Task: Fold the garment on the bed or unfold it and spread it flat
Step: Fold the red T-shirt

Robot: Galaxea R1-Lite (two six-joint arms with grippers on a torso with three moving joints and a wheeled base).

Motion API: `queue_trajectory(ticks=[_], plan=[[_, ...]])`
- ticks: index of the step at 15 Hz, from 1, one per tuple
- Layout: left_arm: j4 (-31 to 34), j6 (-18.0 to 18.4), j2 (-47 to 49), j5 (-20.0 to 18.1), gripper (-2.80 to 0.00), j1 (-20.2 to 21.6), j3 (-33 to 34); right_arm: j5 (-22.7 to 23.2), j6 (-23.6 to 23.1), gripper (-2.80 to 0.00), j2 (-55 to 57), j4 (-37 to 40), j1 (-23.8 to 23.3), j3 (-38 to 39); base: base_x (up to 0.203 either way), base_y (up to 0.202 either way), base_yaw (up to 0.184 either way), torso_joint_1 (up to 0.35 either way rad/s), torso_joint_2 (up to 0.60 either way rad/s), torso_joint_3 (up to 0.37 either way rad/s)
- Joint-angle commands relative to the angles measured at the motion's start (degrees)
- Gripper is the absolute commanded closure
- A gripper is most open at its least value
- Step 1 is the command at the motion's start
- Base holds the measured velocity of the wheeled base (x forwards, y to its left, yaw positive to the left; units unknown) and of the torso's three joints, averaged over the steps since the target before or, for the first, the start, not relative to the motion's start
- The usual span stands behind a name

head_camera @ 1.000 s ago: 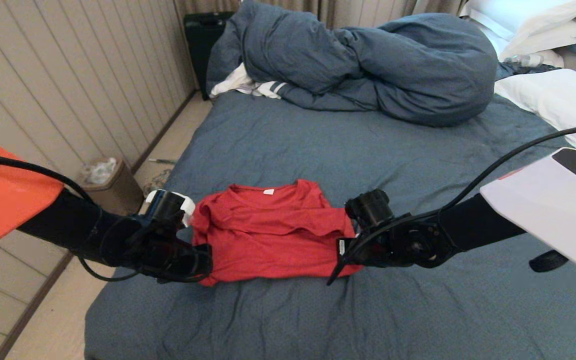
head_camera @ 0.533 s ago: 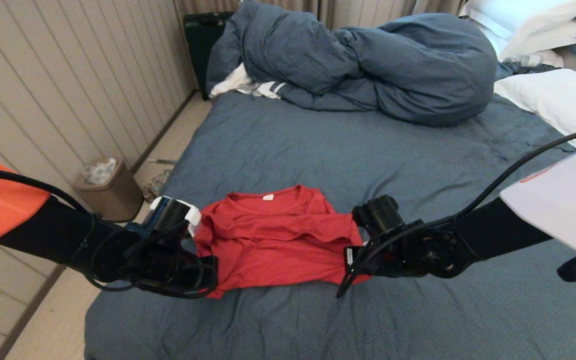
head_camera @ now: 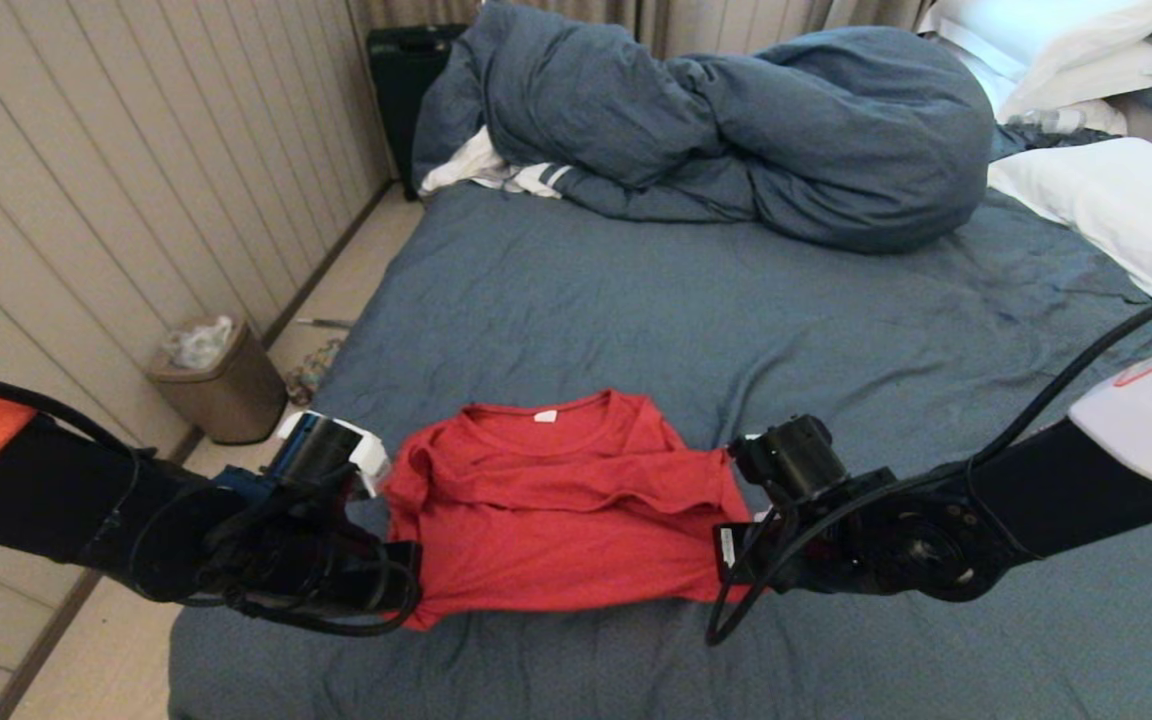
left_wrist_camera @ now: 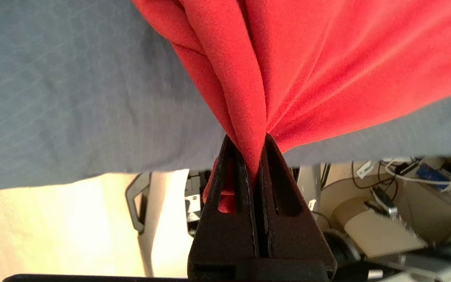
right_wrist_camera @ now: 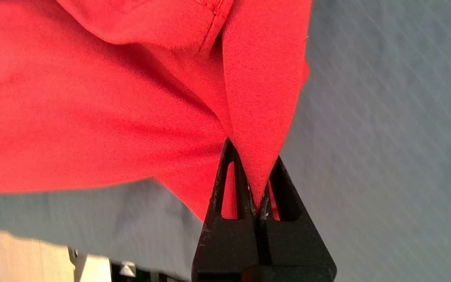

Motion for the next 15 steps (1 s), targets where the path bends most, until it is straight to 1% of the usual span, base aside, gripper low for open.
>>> queue_trajectory(ticks=[1,3,5,8,10,11,12,13,15], plan=[[0.02,0.58,-3.97,-0.38,0.00,0.00,2.18,-0.06,0.03,0.00,-2.39,-0.04,0.61,1.79,0.000,0.000,0.000,0.000,0.00,0.000],[0.03,2.69,-6.57,-1.62,0.00,-0.07,5.65,-0.06,-0.17,0.00,-3.83,-0.07,1.60,4.31,0.000,0.000,0.000,0.000,0.00,0.000],[-0.06,3.83,-7.33,-3.44,0.00,-0.47,8.51,-0.14,0.16,0.00,-4.59,-0.19,2.37,6.89,0.000,0.000,0.000,0.000,0.00,0.000],[-0.64,3.48,-6.05,-4.04,0.00,-3.76,10.32,-0.16,0.33,0.00,-4.77,-0.38,2.54,10.07,0.000,0.000,0.000,0.000,0.00,0.000],[-1.61,3.41,-5.62,-4.18,0.00,-4.58,11.35,-0.42,0.33,0.00,-4.67,-0.39,2.43,10.55,0.000,0.000,0.000,0.000,0.00,0.000],[-3.22,3.48,-5.56,-4.21,-2.38,-4.68,12.12,-0.42,0.33,-2.80,-4.42,-0.47,2.51,10.74,0.000,0.000,0.000,0.000,0.00,0.000],[-4.88,3.73,-5.53,-4.22,-2.80,-4.69,13.00,-0.33,0.33,-2.80,-4.32,-0.92,2.43,10.92,0.000,0.000,0.000,0.000,0.00,0.000],[-5.04,3.75,-5.54,-4.21,-2.80,-4.69,13.07,-0.31,0.33,-2.80,-4.32,-0.97,2.43,10.95,0.000,0.000,0.000,0.000,0.00,0.000],[-6.42,3.72,-6.37,-3.74,-2.80,-4.63,14.73,-0.40,0.31,-2.80,-4.48,-5.84,2.43,13.47,0.000,0.000,0.000,0.000,0.00,0.000]])
